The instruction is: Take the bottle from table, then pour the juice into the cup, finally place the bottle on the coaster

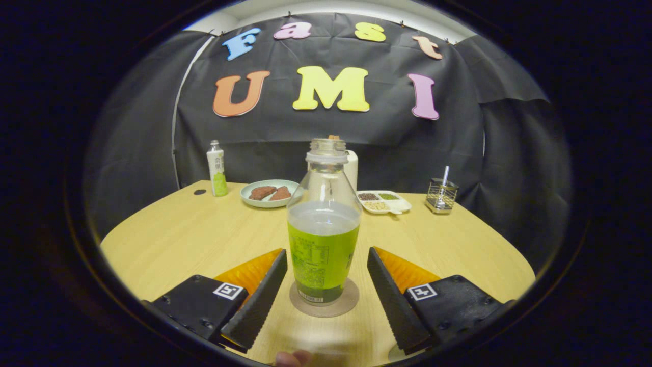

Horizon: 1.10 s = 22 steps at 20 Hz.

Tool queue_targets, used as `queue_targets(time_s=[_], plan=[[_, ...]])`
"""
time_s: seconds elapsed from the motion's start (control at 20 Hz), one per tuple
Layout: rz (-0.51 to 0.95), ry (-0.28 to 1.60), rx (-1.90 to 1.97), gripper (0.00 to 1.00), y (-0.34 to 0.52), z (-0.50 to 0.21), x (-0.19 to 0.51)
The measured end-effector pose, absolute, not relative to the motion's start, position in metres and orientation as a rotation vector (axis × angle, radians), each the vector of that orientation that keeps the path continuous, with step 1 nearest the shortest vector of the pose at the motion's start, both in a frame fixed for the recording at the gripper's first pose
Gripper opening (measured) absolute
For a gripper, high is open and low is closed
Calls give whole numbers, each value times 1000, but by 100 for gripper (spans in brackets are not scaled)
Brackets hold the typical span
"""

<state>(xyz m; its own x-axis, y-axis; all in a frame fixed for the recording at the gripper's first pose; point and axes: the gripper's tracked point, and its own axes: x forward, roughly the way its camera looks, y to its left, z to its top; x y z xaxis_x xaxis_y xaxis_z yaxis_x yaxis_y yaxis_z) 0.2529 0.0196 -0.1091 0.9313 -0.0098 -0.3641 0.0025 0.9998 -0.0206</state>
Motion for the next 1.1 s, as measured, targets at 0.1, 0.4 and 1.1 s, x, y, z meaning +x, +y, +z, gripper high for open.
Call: queue_targets(time_s=[0.1,0.4,1.1], plan=[[1,364,-21,100,22,-104,244],[-9,340,-70,100,26,-90,200],[30,170,-38,100,35,-13,80]])
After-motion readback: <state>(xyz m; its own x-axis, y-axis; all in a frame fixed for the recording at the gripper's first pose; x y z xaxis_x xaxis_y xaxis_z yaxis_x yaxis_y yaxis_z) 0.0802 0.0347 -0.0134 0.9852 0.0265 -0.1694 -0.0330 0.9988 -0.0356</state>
